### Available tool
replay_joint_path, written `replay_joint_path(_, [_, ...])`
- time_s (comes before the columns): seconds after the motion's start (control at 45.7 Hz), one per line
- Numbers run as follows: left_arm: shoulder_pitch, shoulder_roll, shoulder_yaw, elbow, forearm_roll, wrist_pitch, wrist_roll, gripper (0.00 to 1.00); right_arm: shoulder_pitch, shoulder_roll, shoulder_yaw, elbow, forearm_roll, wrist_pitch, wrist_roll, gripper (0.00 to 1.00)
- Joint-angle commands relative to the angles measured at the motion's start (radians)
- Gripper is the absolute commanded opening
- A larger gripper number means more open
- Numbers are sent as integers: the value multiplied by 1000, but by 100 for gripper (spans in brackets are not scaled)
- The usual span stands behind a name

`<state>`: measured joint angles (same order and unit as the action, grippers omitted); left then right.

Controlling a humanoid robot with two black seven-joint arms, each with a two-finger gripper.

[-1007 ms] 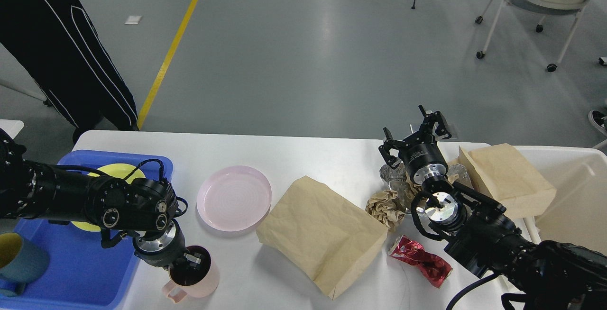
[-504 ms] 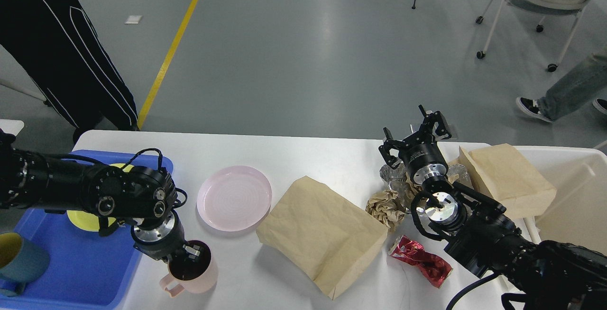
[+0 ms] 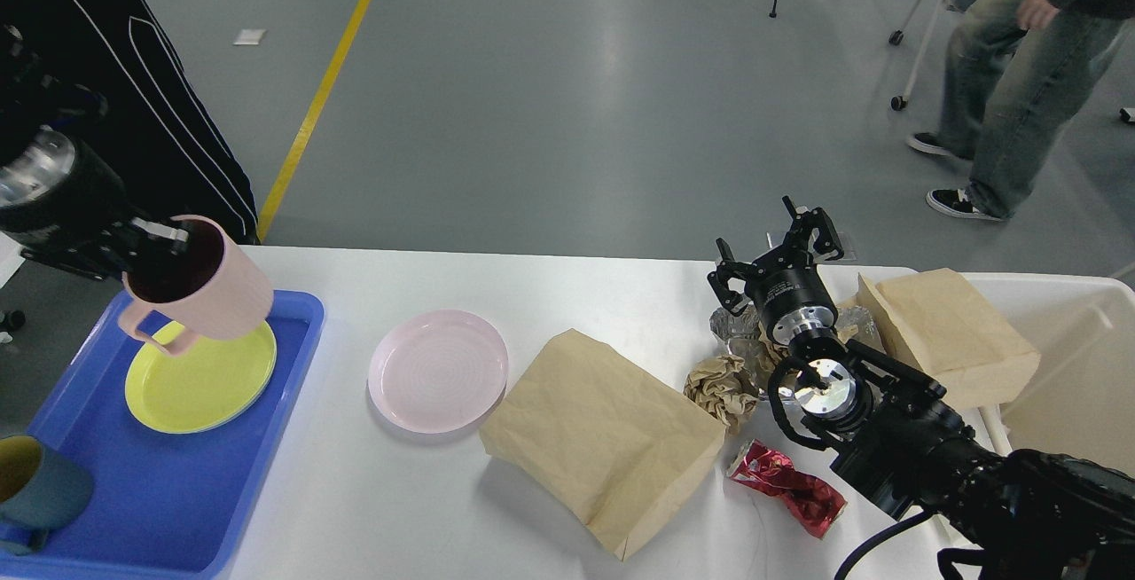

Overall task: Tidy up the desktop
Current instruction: 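Lift the pink mug and set it down inside the blue tray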

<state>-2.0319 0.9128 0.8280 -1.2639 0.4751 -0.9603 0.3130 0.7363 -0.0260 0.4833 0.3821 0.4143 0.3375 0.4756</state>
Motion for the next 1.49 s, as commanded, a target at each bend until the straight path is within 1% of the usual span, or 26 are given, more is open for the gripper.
replay_joint_path(0.0, [-56, 92, 0, 12, 10, 0, 27, 0, 0, 0, 0, 0, 0, 0, 0, 100])
replay_joint_path(0.088, [-41, 104, 8, 37, 13, 0, 58, 0, 0, 0, 0, 0, 0, 0, 0, 100])
replay_joint_path(0.131, [-27, 104, 11, 52, 20, 0, 66, 0, 0, 0, 0, 0, -2, 0, 0, 100])
replay_joint_path(0.263, [102, 94, -4, 70, 28, 0, 66, 0, 0, 0, 0, 0, -2, 0, 0, 100])
replay_joint_path(0.394, [196, 72, 11, 75, 33, 0, 66, 0, 0, 0, 0, 0, 0, 0, 0, 100])
replay_joint_path(0.482, [271, 40, 14, 75, 36, 63, 66, 0, 0, 0, 0, 0, 0, 0, 0, 100])
replay_joint_path(0.613, [332, 25, 59, 75, 36, 127, 63, 0, 0, 0, 0, 0, 0, 0, 0, 100])
replay_joint_path(0.788, [436, -26, 97, 90, 37, 294, 61, 0, 0, 0, 0, 0, 0, 0, -2, 100])
replay_joint_path(0.898, [509, -38, 97, 113, 37, 347, 61, 0, 0, 1, 0, 0, 0, 0, 0, 100])
replay_joint_path(1.051, [570, -89, 96, 115, 34, 419, 55, 0, 0, 0, 0, 0, 0, 0, 0, 100])
replay_joint_path(1.161, [599, -106, 96, 115, 30, 446, 54, 0, 0, 0, 0, 0, 0, 0, 0, 100])
replay_joint_path(1.424, [639, -118, 96, 115, 30, 451, 52, 0, 0, 0, 0, 0, 0, 0, 0, 100])
replay_joint_path(1.467, [641, -120, 96, 118, 30, 451, 52, 2, 0, 0, 0, 0, 0, 0, 0, 100])
